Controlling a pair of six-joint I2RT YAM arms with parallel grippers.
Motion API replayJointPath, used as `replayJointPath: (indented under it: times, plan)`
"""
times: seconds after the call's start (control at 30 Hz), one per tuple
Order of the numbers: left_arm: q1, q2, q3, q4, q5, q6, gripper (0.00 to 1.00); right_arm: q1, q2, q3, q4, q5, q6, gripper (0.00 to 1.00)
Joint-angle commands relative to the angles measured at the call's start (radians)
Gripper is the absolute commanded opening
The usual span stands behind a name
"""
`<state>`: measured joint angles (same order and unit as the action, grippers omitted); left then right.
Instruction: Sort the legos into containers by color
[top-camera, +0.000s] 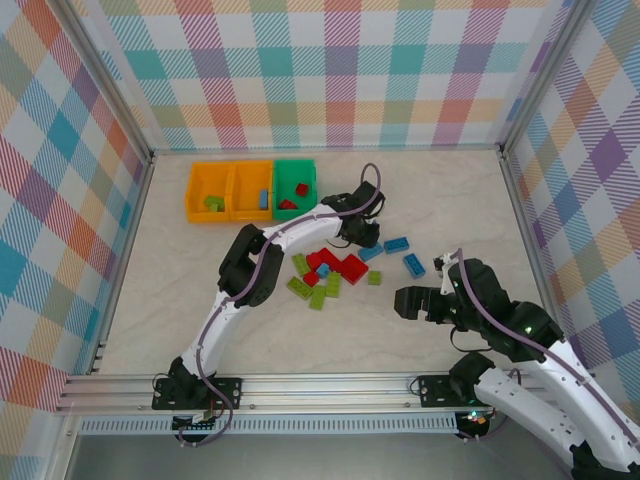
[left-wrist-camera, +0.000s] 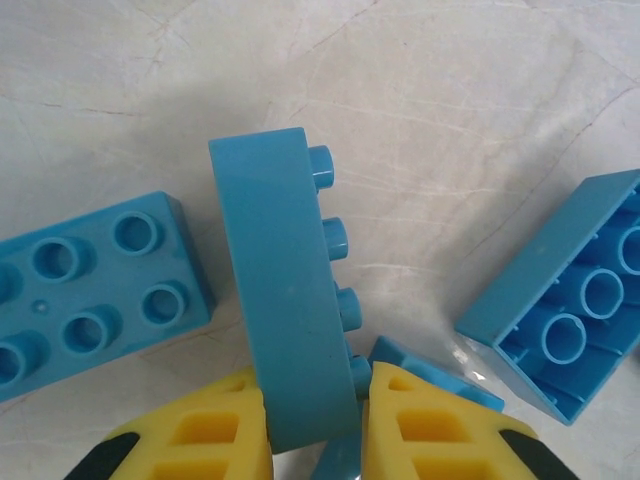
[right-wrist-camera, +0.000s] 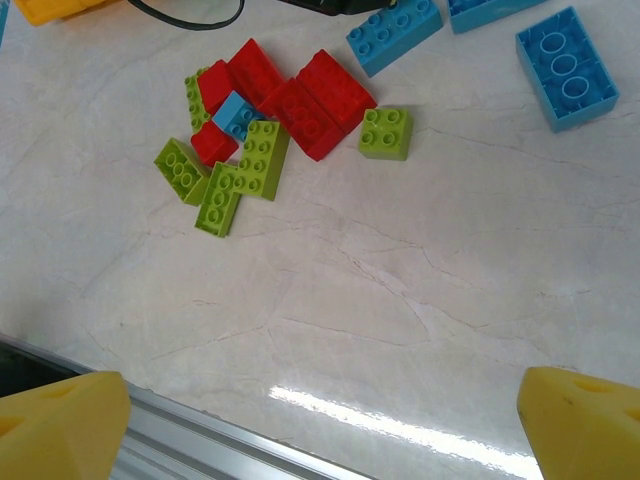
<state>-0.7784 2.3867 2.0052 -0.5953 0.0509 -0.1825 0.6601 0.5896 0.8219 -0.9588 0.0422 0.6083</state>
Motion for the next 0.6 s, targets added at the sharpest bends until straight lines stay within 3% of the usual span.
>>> replayJointPath:
  times: [0.0,0.1,0.3,0.57]
  plan:
    - [-0.012,-0.095,-0.033,0.012,0.056,0.001,0.13,-0.004,0.003,0.024,0.03,-0.014,0.013,1.0]
    - [-0.012,-0.192,-0.097,0.049,0.063,-0.013,0.13,-0.004,0.006,0.025,0.047,-0.015,0.013,1.0]
    - [0.014,-0.378,-0.211,0.094,-0.065,-0.016,0.13,-0.004,0.028,0.023,0.095,-0.018,-0.004,1.0]
    - [0.238,-0.507,-0.331,0.12,-0.269,-0.064,0.12,-0.004,0.085,0.01,0.166,-0.053,-0.025,1.0]
